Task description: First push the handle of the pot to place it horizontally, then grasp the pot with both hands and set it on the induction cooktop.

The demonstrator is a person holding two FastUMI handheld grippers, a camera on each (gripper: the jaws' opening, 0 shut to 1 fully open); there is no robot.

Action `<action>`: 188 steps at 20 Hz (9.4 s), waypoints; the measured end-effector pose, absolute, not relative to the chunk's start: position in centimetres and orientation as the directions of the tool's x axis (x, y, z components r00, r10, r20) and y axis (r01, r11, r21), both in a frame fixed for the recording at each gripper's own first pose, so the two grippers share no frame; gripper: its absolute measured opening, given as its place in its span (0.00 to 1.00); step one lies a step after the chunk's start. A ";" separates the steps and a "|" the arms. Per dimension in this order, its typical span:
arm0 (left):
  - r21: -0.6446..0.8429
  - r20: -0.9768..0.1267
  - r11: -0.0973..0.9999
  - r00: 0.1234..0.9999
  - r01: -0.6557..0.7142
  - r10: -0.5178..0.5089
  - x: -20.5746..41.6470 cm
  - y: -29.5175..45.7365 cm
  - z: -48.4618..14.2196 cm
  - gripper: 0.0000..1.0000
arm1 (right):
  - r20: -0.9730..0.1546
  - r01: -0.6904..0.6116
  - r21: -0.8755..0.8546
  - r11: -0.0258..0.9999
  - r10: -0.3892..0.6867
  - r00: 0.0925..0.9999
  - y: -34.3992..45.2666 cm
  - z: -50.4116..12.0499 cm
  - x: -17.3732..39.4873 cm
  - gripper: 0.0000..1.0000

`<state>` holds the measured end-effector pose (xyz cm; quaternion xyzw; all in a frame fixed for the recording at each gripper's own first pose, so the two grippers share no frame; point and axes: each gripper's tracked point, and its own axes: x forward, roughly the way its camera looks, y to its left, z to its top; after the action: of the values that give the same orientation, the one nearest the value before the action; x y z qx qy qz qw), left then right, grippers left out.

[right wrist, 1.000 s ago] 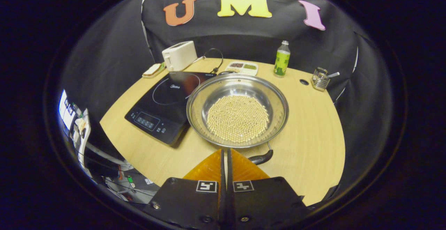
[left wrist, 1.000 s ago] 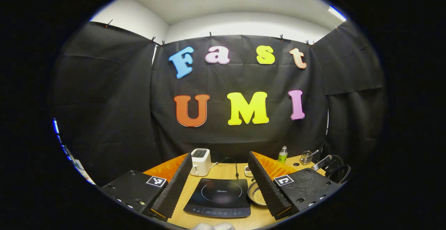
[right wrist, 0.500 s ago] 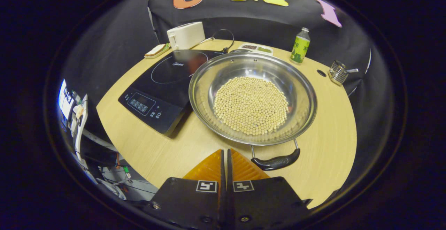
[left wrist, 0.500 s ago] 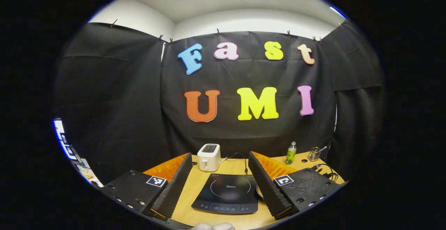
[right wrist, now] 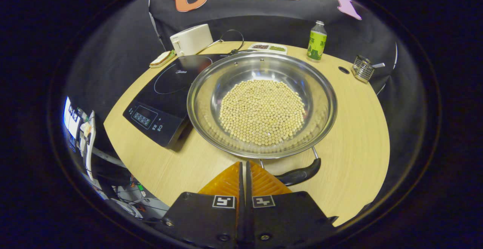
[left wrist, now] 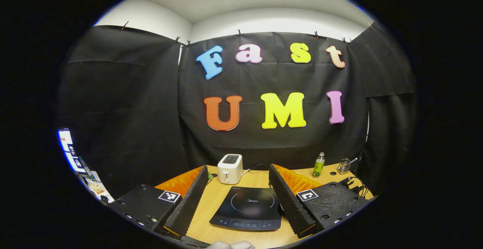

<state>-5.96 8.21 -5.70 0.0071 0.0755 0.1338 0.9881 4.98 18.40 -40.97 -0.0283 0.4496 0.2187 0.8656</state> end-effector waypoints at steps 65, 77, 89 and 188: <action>0.081 -0.239 0.923 0.892 -0.376 0.384 -1.8 0.5 -9.9 0.96 | -0.741 -0.367 0.022 0.930 0.261 0.618 -0.1 -39.6 16.2 0.04; -0.005 -0.311 0.992 0.943 -0.127 0.119 1.6 0.1 -15.2 0.96 | -0.632 -0.200 -0.003 0.980 0.153 0.759 -1.0 -33.7 11.2 0.98; -0.076 -0.524 0.997 0.851 -0.003 -0.037 6.1 -3.2 -28.5 0.96 | -0.644 -0.104 0.119 0.987 0.157 0.749 1.4 -35.6 13.2 0.98; 0.033 -0.703 0.994 0.704 -0.105 0.098 11.2 23.4 -40.0 0.58 | -0.771 -0.194 0.118 0.974 0.213 0.601 31.7 -36.3 20.3 0.61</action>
<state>11.23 23.36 -40.01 -0.0046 0.3806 0.0550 0.9231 20.25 31.75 -36.32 0.0108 0.4322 0.1137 0.8945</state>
